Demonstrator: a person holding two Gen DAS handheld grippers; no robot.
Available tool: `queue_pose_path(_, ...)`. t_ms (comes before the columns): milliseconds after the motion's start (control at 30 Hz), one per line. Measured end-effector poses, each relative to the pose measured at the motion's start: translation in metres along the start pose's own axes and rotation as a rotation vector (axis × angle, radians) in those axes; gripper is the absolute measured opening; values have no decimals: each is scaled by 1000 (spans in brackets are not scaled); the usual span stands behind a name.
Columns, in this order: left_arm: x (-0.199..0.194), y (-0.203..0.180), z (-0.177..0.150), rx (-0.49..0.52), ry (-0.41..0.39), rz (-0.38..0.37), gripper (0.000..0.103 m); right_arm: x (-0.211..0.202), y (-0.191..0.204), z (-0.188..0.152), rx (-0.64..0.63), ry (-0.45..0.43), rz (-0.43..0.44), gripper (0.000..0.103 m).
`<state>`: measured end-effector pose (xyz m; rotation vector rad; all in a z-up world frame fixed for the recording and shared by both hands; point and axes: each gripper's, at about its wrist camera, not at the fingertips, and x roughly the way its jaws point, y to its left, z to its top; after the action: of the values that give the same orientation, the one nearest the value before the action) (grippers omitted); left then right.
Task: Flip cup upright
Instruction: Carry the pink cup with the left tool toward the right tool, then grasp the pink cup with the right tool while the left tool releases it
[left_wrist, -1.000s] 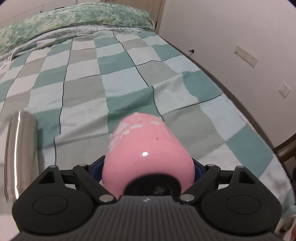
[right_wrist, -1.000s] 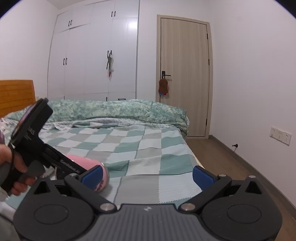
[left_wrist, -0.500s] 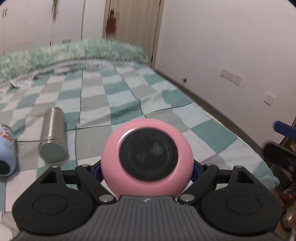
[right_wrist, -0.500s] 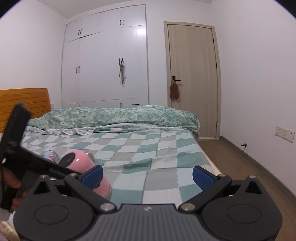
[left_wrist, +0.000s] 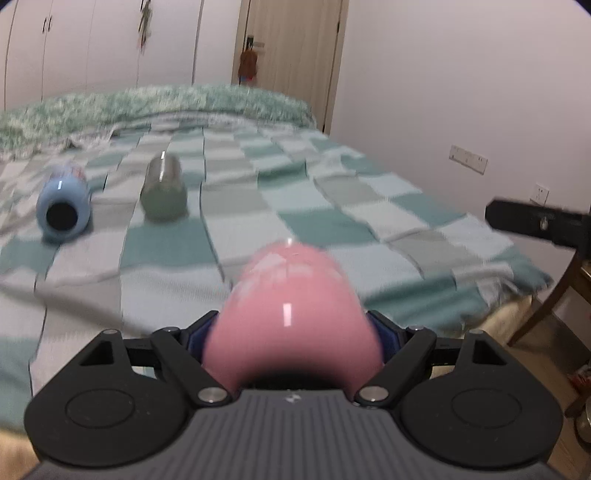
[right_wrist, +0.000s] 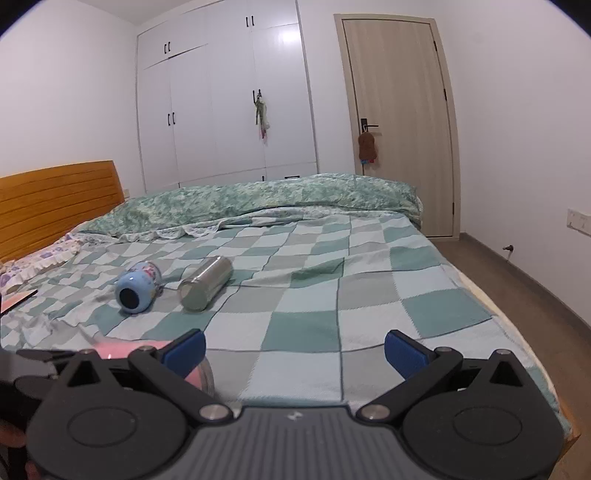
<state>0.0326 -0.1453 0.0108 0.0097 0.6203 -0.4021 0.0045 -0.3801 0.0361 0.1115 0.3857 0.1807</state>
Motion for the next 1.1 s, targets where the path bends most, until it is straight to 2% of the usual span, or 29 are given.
queue_pose_path(267, 2, 6, -8, -43, -24, 2, 86, -4, 18, -7, 16, 27, 8, 103)
queue_pose_path(333, -1, 7, -10, -39, -16, -12, 103, -5, 22, -8, 13, 36, 7, 103)
queue_pose_path(533, -28, 21, -7, -43, -44, -20, 103, -3, 37, -6, 1, 67, 17, 103)
queue_pose_path(667, -55, 47, 5, -69, -64, -42, 103, 2, 52, -2, -19, 94, 39, 103)
queue_pose_path(867, -80, 87, 21, -58, -59, 38, 103, 23, 83, 1, -22, 184, 63, 103)
queue_pose_path(967, -88, 105, 22, -45, -57, 78, 103, 37, 99, 2, -31, 240, 57, 103)
queue_pose_path(1100, -90, 124, 18, -32, -35, 111, 103, 57, 111, 6, 18, 331, 88, 103)
